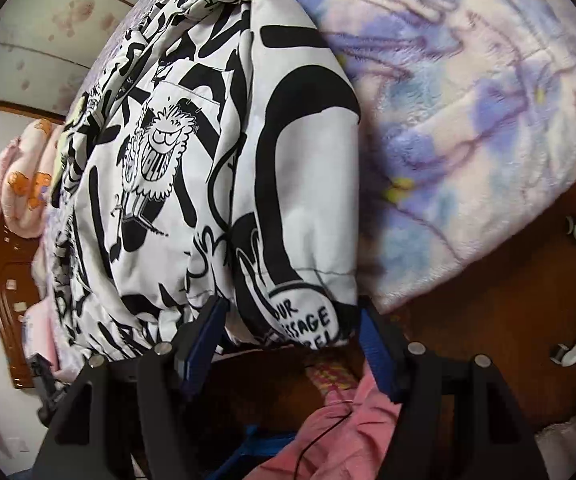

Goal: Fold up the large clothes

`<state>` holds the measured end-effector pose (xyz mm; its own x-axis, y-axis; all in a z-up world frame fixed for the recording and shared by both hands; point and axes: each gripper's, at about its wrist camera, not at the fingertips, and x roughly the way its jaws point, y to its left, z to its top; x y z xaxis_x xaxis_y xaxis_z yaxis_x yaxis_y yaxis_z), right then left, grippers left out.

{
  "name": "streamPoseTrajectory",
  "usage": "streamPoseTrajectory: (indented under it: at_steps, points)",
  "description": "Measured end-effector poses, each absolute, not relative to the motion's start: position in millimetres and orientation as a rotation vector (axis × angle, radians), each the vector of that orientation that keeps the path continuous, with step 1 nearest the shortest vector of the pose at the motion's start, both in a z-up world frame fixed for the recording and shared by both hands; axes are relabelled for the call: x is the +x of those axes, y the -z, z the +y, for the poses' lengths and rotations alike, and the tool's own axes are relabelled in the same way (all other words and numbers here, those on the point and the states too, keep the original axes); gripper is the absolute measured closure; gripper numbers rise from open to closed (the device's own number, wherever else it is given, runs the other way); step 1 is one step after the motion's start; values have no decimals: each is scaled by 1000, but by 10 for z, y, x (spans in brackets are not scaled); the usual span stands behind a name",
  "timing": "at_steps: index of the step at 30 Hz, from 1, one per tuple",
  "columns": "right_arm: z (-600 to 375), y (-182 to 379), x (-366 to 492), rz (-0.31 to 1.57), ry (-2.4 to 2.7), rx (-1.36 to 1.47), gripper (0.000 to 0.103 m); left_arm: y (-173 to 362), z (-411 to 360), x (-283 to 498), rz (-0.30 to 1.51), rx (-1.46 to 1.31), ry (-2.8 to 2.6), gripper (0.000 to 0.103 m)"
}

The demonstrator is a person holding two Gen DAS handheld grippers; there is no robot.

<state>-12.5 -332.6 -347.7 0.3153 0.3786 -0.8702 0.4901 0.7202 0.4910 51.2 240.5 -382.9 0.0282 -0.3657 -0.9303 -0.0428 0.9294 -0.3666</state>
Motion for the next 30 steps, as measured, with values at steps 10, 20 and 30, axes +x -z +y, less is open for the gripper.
streamPoseTrajectory:
  at_steps: [10,20,30]
  points:
    - [-3250,3498,46,1336,114,794,46,3953,2008,491,1557,-443,237,28]
    - [-3133,3143,24,1350,136,708,82,3686,1711,522,1617,-435,77,78]
    - [-3180,2834,-132,1381,134,720,87,3318,1951,400,1637,-507,142,86]
